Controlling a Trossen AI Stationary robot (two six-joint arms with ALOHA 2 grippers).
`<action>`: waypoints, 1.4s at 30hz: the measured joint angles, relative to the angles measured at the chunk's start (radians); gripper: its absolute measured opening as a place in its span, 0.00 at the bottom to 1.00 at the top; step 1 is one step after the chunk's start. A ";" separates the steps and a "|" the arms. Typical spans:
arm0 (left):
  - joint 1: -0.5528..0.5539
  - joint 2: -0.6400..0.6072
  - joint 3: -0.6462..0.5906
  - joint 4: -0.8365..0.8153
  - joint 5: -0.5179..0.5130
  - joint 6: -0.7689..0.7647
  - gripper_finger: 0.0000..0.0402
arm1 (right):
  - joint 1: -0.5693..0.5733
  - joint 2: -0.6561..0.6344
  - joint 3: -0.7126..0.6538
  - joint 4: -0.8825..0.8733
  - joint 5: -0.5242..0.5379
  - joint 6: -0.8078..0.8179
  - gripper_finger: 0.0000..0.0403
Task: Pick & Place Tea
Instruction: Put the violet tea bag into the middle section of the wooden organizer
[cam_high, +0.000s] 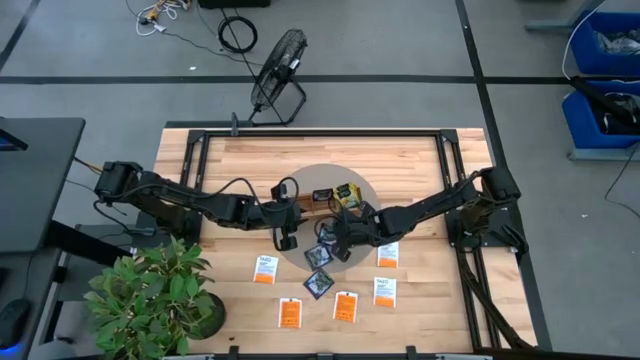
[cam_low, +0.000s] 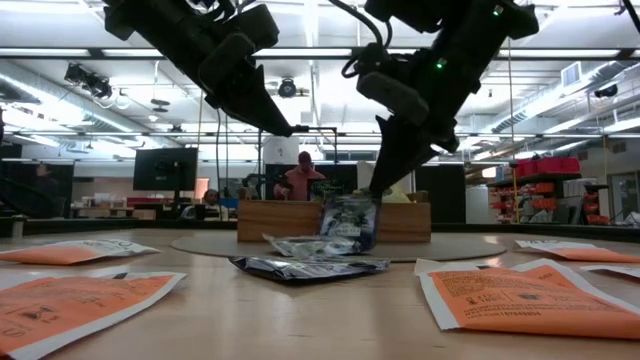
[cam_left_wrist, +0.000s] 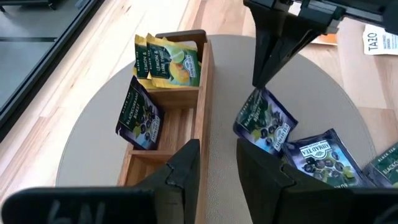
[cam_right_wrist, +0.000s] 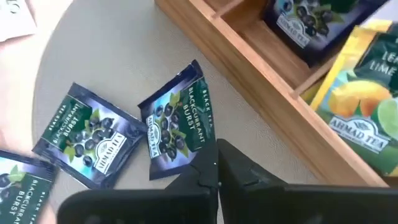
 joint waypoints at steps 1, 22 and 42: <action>0.000 0.000 0.000 -0.001 0.000 0.000 0.27 | 0.000 -0.001 0.000 0.002 0.000 -0.004 0.00; 0.104 0.029 0.000 0.057 0.344 0.155 0.31 | 0.024 -0.001 0.000 0.112 0.026 -0.114 0.00; 0.137 0.247 0.000 0.223 0.481 0.126 0.74 | 0.027 -0.002 0.000 0.157 0.024 -0.146 0.00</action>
